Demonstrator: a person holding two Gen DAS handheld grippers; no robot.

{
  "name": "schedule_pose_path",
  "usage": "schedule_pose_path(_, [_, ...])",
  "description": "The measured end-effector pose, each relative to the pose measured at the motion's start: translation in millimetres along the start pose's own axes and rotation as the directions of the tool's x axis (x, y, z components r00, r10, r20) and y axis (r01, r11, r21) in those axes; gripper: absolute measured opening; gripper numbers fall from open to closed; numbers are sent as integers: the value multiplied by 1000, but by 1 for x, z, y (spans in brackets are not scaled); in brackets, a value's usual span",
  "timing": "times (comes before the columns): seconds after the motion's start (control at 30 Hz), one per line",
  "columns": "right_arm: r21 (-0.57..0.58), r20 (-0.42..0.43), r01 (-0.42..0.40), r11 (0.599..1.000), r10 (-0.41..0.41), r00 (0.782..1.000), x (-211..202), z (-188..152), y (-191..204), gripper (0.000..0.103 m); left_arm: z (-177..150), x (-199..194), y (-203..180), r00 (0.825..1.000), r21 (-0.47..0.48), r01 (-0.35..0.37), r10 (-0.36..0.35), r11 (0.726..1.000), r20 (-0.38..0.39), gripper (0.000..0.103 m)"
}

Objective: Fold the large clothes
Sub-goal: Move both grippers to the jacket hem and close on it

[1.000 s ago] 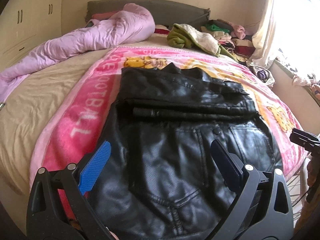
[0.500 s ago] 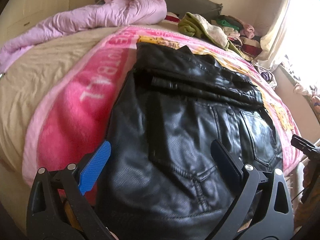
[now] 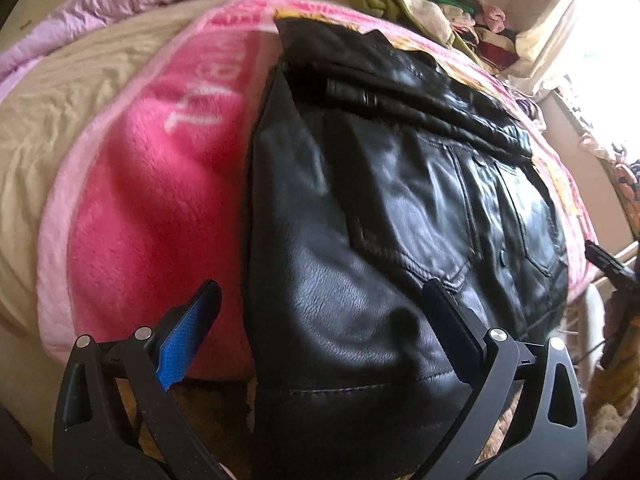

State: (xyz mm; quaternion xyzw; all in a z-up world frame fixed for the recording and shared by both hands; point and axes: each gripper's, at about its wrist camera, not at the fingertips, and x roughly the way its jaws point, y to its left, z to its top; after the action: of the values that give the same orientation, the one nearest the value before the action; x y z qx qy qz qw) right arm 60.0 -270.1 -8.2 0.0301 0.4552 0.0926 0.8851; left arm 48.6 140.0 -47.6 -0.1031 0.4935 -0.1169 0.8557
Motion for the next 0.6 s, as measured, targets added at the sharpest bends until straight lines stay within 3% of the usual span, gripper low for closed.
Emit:
schedule_pose_path(0.3, [9,-107,-51,999,52,993,8,-23,-9,99,4,9,5,992,-16,107,-108,994,-69,93])
schedule_pose_path(0.47, [14,-186,-94,995,95,978,13,-41,-14,99,5,14,4,991,-1,113,-113,994,-71,93])
schedule_pose_path(0.6, [40,-249,-153,987,158,956,18,-54,-21,99,3,13,5,993,12,106,-105,994,-60,85])
